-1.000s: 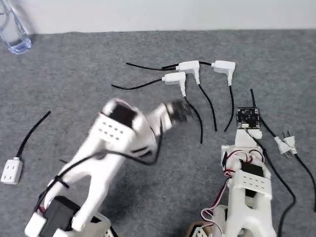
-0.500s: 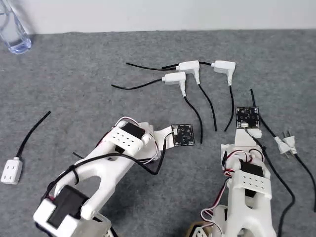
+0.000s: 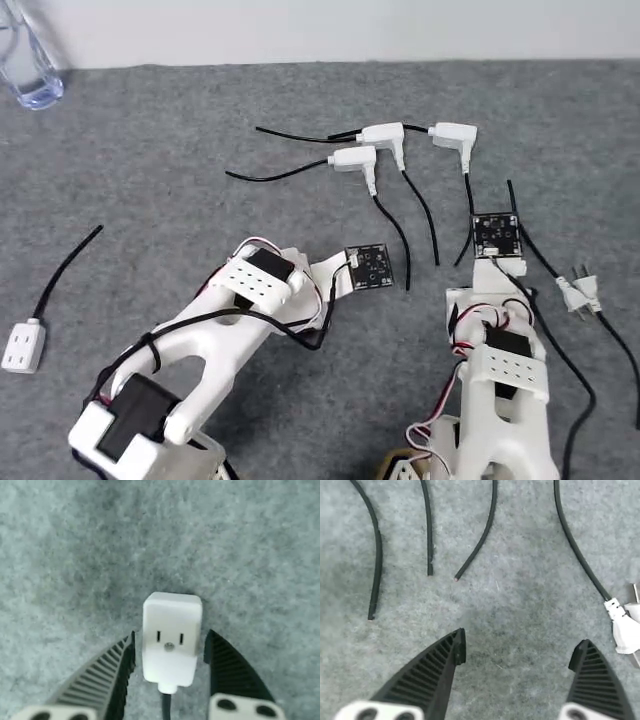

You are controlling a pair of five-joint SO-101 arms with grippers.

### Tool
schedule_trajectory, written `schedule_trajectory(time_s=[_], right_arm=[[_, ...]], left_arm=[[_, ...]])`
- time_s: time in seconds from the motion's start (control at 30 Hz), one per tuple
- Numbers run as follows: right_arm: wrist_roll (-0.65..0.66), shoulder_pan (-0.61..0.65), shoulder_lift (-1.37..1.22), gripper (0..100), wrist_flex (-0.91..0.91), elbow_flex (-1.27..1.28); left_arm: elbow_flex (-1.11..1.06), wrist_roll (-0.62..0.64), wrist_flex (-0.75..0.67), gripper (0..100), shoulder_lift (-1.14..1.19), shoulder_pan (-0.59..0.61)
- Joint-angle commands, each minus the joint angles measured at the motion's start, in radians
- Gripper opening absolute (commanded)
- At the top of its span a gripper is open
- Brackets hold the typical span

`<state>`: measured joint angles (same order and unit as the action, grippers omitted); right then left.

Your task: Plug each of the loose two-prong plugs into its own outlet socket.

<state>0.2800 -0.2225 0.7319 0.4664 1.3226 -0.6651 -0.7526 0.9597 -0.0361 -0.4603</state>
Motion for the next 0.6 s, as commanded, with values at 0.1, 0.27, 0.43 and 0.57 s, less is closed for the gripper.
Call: schedule_trajectory(time_s=[0.1, 0.27, 0.43, 0.57], right_arm=[[0.023, 0.021, 0.015, 32.8, -0.019, -0.020], [0.023, 0.022, 0.013, 32.8, -0.022, -0.020], [0.023, 0.024, 0.012, 32.8, -0.025, -0.020], [0.025, 0.024, 0.012, 32.8, -0.025, -0.020]], left_arm=[[0.010, 0.012, -0.006, 21, -0.005, -0.009], [0.021, 0.014, 0.044, 21, -0.005, -0.026], [0.027, 0.028, 0.084, 18, -0.005, -0.061], [0.038, 0.031, 0.132, 17, -0.037, -0.071]])
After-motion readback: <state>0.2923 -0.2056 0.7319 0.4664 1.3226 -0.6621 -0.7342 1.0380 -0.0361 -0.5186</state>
